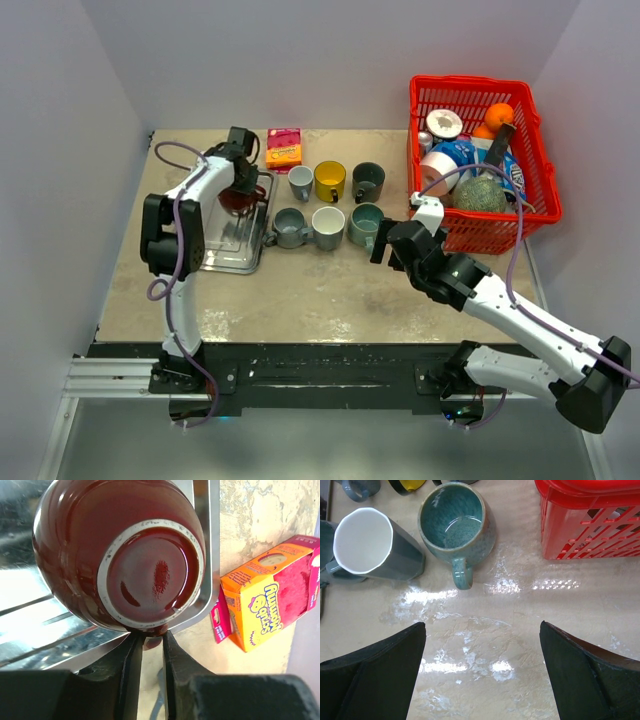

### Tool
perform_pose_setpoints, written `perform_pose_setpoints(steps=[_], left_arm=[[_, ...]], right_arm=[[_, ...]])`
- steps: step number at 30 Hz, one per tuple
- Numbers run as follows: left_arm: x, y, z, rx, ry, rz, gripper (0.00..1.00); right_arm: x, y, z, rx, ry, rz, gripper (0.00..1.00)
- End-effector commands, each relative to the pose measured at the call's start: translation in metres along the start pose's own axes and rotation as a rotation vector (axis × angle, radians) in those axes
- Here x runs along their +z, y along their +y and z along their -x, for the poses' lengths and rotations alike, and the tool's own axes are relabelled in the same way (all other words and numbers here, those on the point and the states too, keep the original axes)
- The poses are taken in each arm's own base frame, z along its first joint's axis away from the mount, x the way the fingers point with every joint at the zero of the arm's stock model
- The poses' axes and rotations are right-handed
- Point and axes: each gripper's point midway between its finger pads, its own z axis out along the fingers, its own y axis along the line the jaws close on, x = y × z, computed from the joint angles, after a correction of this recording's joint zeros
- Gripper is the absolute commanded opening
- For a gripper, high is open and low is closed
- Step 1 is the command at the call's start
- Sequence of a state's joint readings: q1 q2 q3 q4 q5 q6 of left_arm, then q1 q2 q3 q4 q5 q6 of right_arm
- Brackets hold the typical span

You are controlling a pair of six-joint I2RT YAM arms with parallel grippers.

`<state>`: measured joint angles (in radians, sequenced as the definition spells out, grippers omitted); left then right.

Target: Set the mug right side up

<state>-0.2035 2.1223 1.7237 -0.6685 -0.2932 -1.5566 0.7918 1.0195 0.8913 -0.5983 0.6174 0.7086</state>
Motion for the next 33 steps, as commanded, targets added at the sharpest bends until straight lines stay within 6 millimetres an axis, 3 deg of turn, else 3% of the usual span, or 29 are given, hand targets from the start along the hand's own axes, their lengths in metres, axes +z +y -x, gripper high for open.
perform_pose_setpoints(steps=[1, 8, 19, 21, 22, 25, 33], left_arm=[[-0.038, -0.008, 0.022, 0.082, -0.031, -0.071, 0.0], [-0.049, 0.016, 0.025, 0.18, -0.037, -0.072, 0.0], [-0.04, 0.058, 0.012, 0.261, 0.014, -0.033, 0.0], [-0.038, 0.062, 0.01, 0.263, 0.018, -0.028, 0.1], [-0.036, 0.063, 0.01, 0.264, 0.019, -0.025, 0.19], [-0.035, 0.064, 0.01, 0.267, 0.018, -0.02, 0.32], [-0.031, 0.058, 0.009, 0.265, 0.015, -0.024, 0.36]], right_arm=[[-0.006, 0.006, 0.012, 0.061, -0.032, 0.032, 0.99], [-0.003, 0.012, 0.011, 0.057, -0.024, 0.047, 0.99], [0.001, 0.018, 0.008, 0.045, -0.007, 0.058, 0.98], [0.0, 0.017, 0.008, 0.045, -0.006, 0.059, 0.98], [0.0, 0.017, 0.007, 0.046, -0.006, 0.059, 0.98], [0.0, 0.015, 0.006, 0.05, -0.002, 0.055, 0.98], [-0.003, 0.01, 0.004, 0.059, -0.006, 0.05, 0.98]])
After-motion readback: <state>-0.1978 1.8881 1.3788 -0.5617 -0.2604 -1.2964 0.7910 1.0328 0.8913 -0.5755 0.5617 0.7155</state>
